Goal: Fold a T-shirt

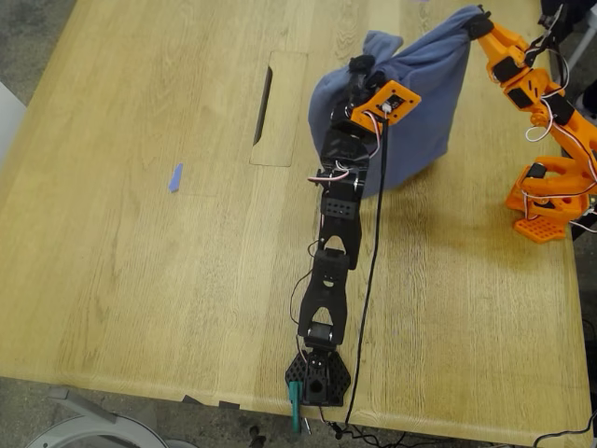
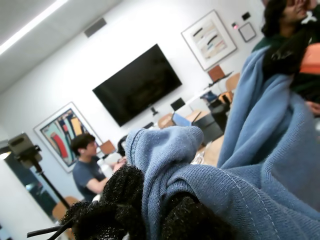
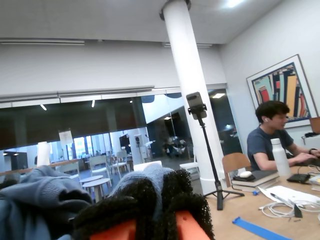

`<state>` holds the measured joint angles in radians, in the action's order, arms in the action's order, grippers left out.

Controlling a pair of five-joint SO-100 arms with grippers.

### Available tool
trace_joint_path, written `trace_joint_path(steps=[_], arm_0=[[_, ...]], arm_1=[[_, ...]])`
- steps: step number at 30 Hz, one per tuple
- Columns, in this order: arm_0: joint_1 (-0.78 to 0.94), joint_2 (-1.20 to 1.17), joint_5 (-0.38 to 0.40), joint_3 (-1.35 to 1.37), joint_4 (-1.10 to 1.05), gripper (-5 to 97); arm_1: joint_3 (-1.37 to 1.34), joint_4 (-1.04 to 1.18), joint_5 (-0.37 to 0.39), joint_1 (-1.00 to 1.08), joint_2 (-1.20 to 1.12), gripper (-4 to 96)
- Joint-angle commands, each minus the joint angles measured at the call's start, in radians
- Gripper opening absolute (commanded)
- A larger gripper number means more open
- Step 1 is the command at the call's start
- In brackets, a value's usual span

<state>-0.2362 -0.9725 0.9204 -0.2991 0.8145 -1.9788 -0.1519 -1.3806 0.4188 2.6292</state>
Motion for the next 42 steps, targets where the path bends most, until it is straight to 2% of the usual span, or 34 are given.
trace_joint_path(steps=[1,9,16,20,26,31,35,42], arm_0=[[-0.048,-0.259,0.015,-0.041,0.014,0],[-0.091,-0.383,-0.006,-0.041,0.137,0],[-0.247,-0.431,-0.026,-0.041,0.195,0],[-0.273,-0.469,-0.035,-0.040,0.212,0],[-0.354,-0.506,-0.064,-0.028,0.196,0],[-0.353,-0.540,-0.080,0.023,0.121,0],[-0.370,-0.597,-0.086,0.127,0.035,0],[-0.385,-0.752,-0.086,0.322,0.018,0]], arm_1=[[0.078,0.014,-0.005,0.002,0.051,0.0],[0.078,0.054,-0.008,0.021,0.121,0.0],[0.146,0.101,-0.008,-0.032,0.127,0.0],[0.204,0.138,-0.005,-0.060,0.121,0.0],[0.371,0.155,-0.009,-0.078,0.037,0.0],[0.479,0.161,-0.017,-0.089,-0.035,0.0],[0.644,0.170,-0.026,-0.109,-0.160,-0.1],[0.966,0.288,-0.055,-0.190,-0.373,-0.1]])
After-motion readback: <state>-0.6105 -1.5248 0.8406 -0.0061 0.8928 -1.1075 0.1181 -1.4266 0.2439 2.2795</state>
